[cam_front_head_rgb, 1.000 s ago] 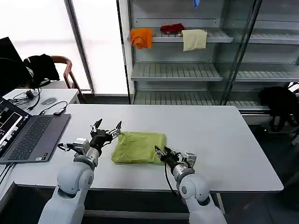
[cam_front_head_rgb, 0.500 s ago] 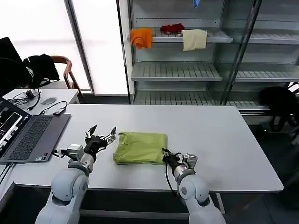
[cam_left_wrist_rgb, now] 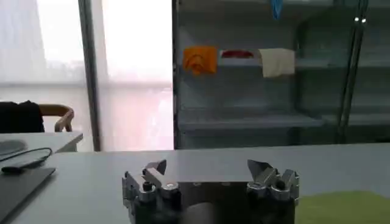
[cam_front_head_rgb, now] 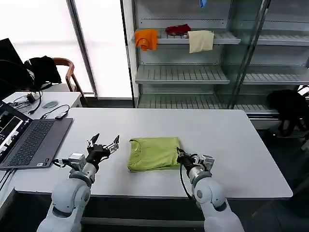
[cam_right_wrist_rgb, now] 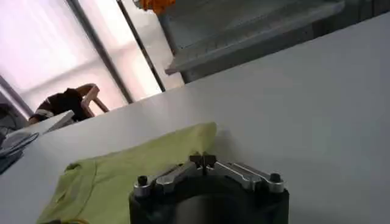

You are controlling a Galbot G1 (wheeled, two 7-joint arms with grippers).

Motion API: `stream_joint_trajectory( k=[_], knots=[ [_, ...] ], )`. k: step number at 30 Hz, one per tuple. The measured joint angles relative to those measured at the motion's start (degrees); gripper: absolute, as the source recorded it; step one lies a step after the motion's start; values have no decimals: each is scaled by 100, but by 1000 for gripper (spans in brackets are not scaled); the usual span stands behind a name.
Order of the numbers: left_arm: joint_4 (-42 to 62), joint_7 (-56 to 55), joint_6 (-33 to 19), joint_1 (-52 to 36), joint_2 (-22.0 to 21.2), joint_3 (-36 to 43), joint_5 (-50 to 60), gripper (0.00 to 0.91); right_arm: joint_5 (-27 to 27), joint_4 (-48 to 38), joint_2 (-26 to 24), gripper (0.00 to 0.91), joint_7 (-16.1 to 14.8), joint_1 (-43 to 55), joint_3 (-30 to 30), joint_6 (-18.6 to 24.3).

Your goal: Fold and organize the clothes.

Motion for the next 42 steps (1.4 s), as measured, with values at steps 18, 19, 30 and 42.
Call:
stream_joint_trajectory(
  k=[18,19,30,42],
  knots=[
    [55,170,-264,318,48,-317,-98,907,-1318,798,-370,907,-527,-834,556,144],
    [72,183,-308,348,62,-355,-117,907,-1382,831,-424,907,-539,-877,641,157],
    [314,217,-575,561,128,-735,-327,907,-1805,951,-1066,907,-559,-1146,1601,278],
    [423,359,-824,716,184,-885,-613,907,-2007,1198,-1491,907,-768,-1311,2134,309]
  ],
)
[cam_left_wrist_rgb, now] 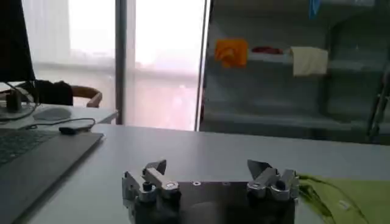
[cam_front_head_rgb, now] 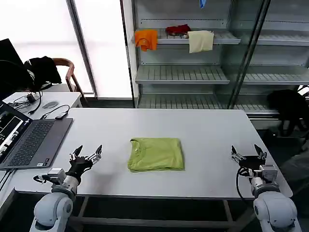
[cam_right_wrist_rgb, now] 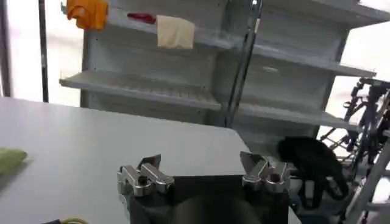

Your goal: Fold and organize the clothes.

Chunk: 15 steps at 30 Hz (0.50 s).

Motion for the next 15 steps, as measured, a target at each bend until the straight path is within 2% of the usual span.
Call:
stream_joint_trajectory(
  k=[15],
  knots=[
    [-48,87,-173,114,22,-85,-92,907,-179,86,-119,907,-380,-12,61,75]
  ],
)
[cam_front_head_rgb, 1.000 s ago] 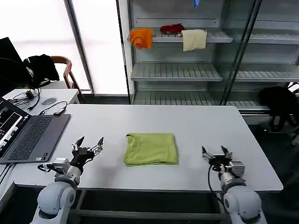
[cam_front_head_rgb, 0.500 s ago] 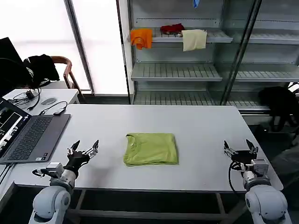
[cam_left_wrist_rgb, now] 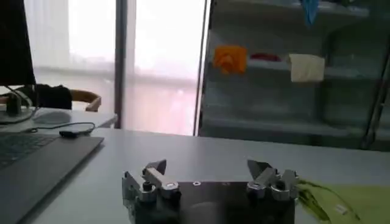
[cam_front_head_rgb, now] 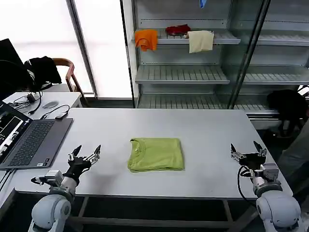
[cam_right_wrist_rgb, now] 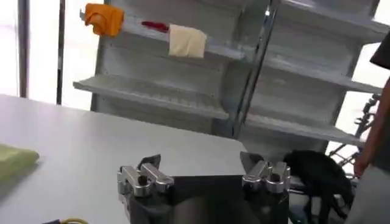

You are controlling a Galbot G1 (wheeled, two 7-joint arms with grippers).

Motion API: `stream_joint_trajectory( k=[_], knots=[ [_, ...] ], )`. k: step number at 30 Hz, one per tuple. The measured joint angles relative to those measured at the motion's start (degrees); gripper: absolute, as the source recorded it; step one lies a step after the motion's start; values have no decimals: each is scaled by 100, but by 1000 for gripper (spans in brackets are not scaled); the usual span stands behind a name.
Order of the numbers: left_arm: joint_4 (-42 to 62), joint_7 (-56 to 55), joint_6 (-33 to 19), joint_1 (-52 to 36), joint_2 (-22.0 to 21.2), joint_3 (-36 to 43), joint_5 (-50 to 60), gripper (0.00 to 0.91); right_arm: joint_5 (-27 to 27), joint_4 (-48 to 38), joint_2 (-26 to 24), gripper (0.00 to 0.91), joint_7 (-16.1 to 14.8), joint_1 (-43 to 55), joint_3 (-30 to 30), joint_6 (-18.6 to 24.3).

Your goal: Fold and organize the clothes.

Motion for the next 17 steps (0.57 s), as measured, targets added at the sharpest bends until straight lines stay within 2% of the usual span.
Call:
stream_joint_trajectory(
  k=[17],
  knots=[
    [-145,-16,-32,193,-38,-91,-32,907,-18,109,-61,907,-224,-117,21,36]
  ],
)
